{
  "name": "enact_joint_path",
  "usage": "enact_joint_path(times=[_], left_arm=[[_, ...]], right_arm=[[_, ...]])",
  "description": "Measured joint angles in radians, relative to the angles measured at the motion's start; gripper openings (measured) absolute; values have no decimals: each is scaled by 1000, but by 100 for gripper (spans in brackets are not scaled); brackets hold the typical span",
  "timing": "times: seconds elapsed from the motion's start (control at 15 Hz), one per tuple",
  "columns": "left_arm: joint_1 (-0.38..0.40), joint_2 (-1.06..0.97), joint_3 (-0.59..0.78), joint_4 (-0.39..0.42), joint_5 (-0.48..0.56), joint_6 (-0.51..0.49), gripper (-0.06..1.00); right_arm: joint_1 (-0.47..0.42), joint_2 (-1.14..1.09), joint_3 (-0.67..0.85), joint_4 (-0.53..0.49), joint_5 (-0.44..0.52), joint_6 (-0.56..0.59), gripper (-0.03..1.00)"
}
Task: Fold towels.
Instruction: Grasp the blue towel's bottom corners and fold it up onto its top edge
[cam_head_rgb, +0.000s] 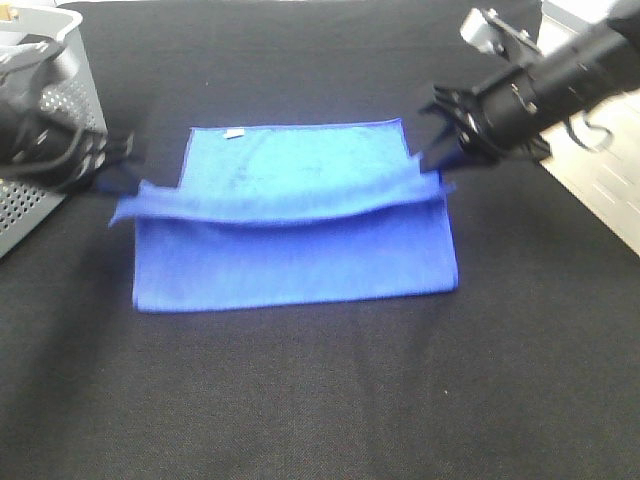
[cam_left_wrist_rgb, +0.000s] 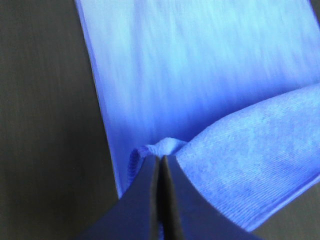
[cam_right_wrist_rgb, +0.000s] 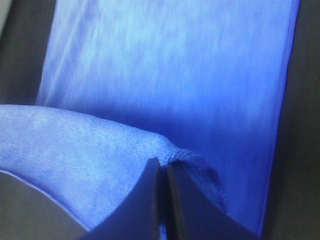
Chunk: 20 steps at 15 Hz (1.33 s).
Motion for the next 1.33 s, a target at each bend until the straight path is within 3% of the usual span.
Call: enact_joint_path(times=[0.33,0.73,0.93,1.13,1.27,1.33], left_arm=[[0,265,-368,18,-16,0,0],[0,498,-680,35,-152,2,0],[0,629,-833,41,-156,11,0],[0,708,-928,41,-155,11,3],[0,741,-964,47,-155,15,23],[0,742,-969,74,-148,16,44]], right_arm=[[0,274,-404,-98,4,101,0],[0,587,-849,-171,3,147,0],[0,703,-987,-211,-32,147,0],[0,744,-1015,-238,-76,147,2],[0,755,-1015,-278,-100,147,26],[0,753,-1015,-285,-101,148,50]])
